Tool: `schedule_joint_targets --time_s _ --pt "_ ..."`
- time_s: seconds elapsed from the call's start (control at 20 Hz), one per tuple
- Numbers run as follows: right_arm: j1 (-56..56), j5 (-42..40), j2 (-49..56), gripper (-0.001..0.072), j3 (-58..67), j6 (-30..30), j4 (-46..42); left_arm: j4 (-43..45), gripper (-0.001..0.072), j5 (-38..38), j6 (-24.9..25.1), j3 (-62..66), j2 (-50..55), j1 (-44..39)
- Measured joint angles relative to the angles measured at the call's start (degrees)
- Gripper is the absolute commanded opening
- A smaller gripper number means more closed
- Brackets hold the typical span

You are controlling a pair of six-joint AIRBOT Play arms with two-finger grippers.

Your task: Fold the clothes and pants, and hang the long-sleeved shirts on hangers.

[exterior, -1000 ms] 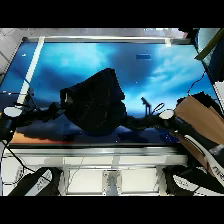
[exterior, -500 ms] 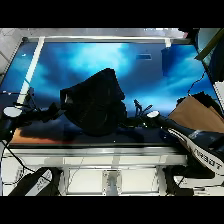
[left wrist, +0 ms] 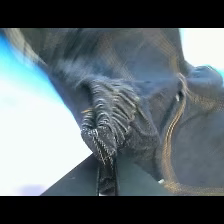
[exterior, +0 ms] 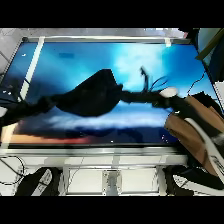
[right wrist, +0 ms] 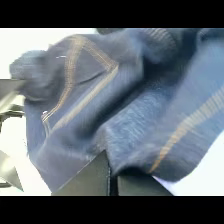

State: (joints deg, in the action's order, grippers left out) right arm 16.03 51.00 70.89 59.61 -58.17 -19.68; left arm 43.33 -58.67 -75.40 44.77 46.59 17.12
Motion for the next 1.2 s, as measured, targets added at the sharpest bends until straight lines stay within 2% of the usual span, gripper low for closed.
schedule_joint_targets --time_s 0.25,0.45,0.65,0.85,1.0,1.2 --pt "0.1 8.0 -12.6 0.0012 20.4 -5.2 -7.6 -2.6 0.0044 -5.0 0.0 17.7 -8.1 -2.8" --pt "3.9 15.0 -16.1 0.0012 29.7 -14.4 -12.1 -2.5 0.0044 -6.8 -1.3 29.0 -12.6 -5.9" --pt "5.7 21.0 -16.1 0.0010 32.4 -20.6 -20.3 7.9 0.0044 -13.0 -9.6 30.7 -14.0 -6.8" --pt "4.9 22.8 -10.8 0.0009 31.8 -22.4 -32.3 17.6 0.0044 -15.3 -16.1 22.2 -10.7 -7.1" --pt "1.9 21.3 -2.2 0.0010 30.0 -22.0 -35.8 19.8 0.0045 -10.3 -17.9 13.6 -4.6 -7.7" --pt "-1.7 13.1 12.8 0.0010 28.9 -20.4 -35.1 18.6 0.0045 4.2 -17.6 7.5 8.6 -9.1"
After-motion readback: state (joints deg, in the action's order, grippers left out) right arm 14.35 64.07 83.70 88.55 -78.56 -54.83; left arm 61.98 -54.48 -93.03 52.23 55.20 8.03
